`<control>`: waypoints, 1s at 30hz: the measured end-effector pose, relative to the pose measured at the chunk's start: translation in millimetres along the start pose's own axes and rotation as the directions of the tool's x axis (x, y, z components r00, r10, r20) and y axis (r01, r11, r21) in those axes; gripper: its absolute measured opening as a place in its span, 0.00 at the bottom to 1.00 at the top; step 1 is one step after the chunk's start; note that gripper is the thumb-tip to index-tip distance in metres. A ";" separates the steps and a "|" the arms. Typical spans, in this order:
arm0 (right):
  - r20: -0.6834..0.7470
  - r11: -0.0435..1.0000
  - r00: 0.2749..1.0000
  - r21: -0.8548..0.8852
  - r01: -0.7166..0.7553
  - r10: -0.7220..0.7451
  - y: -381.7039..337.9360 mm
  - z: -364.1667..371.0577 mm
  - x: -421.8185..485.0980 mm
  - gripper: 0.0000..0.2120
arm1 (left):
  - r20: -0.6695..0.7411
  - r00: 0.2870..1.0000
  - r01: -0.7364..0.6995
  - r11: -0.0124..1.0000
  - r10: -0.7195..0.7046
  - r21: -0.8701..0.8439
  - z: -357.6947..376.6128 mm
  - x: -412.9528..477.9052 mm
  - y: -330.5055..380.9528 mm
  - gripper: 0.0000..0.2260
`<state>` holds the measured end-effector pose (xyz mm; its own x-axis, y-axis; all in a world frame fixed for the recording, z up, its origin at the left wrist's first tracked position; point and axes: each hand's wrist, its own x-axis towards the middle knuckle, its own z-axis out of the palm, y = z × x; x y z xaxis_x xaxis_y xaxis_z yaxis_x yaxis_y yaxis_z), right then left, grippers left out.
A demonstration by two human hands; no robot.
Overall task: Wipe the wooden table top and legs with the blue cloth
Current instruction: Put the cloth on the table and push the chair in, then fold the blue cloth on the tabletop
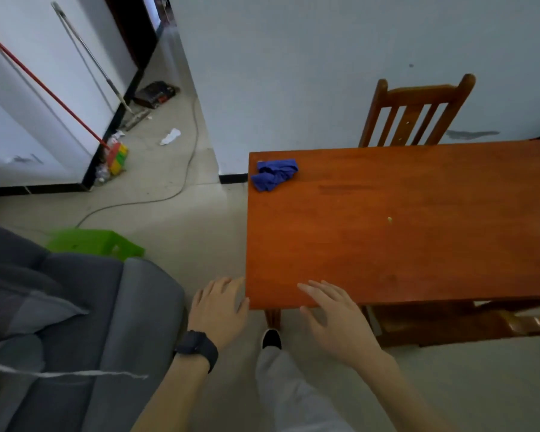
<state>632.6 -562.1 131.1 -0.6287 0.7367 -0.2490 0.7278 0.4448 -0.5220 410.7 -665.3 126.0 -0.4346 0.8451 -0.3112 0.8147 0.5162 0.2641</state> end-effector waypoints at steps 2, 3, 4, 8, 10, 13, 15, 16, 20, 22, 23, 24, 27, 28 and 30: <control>-0.016 1.000 1.000 0.010 -0.011 0.012 -8.3 4.7 31.6 0.23 | -0.001 0.999 -0.037 0.999 0.037 0.031 -19.0 33.5 -17.2 0.22; -0.027 1.000 0.999 0.017 -0.019 0.019 -12.7 7.0 47.9 0.23 | 0.001 0.998 -0.056 0.998 0.056 0.037 -28.7 51.3 -25.2 0.22; -0.034 0.999 0.999 0.024 -0.033 0.034 -17.2 9.1 65.6 0.23 | 0.001 0.997 -0.075 0.996 0.075 0.048 -38.9 70.4 -32.4 0.22; -0.017 0.997 0.997 -0.006 -0.076 0.076 -41.4 9.2 133.2 0.23 | 0.010 0.993 -0.121 0.988 0.120 0.093 -76.4 140.7 -57.9 0.22; -0.039 0.994 0.994 -0.037 -0.104 0.103 -56.4 5.0 165.5 0.23 | 0.028 0.988 -0.156 0.979 0.154 0.132 -93.4 175.1 -67.5 0.21; -0.089 0.982 0.988 -0.129 -0.140 0.130 -74.3 -2.0 208.7 0.22 | 0.047 0.981 -0.193 0.970 0.188 0.145 -117.0 224.6 -83.8 0.21; -0.112 0.974 0.982 -0.150 -0.169 0.153 -86.6 -5.9 234.6 0.22 | 0.075 0.973 -0.226 0.962 0.217 0.155 -127.4 254.0 -96.1 0.21; -0.114 0.972 0.980 -0.152 -0.182 0.165 -92.4 -7.8 248.0 0.22 | 0.098 0.969 -0.239 0.959 0.226 0.152 -131.6 270.8 -103.4 0.21; -0.144 0.959 0.963 -0.139 -0.246 0.226 -110.1 -11.5 295.1 0.21 | 0.170 0.949 -0.293 0.944 0.267 0.150 -131.7 336.3 -128.2 0.20; -0.176 0.942 0.941 -0.122 -0.313 0.290 -118.3 -9.8 311.6 0.21 | 0.238 0.918 -0.355 0.924 0.317 0.138 -127.5 368.9 -134.5 0.20; -0.192 0.928 0.924 -0.111 -0.355 0.331 -122.6 -8.3 318.2 0.21 | 0.277 0.895 -0.398 0.908 0.351 0.134 -125.9 385.1 -136.1 0.20; -0.205 0.911 0.903 -0.092 -0.401 0.377 -126.6 -7.6 324.5 0.21 | 0.317 0.868 -0.438 0.890 0.382 0.126 -125.2 400.6 -136.2 0.20; -0.203 0.852 0.837 -0.025 -0.523 0.508 -136.4 -5.5 340.6 0.21 | 0.377 0.810 -0.512 0.855 0.449 0.081 -129.4 436.2 -127.2 0.20; -0.200 0.836 0.820 -0.002 -0.548 0.537 -140.2 -4.2 347.2 0.21 | 0.387 0.794 -0.531 0.844 0.468 0.069 -131.5 447.4 -122.6 0.20; -0.185 0.812 0.795 0.036 -0.582 0.578 -145.5 0.4 362.0 0.21 | 0.409 0.761 -0.572 0.818 0.504 0.057 -132.4 472.3 -111.8 0.20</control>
<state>298.9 -360.4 116.5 -0.0284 0.9369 -0.3484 0.9475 -0.0859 -0.3080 63.6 -305.6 70.3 0.2367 0.8465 -0.4769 0.9370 -0.0690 0.3425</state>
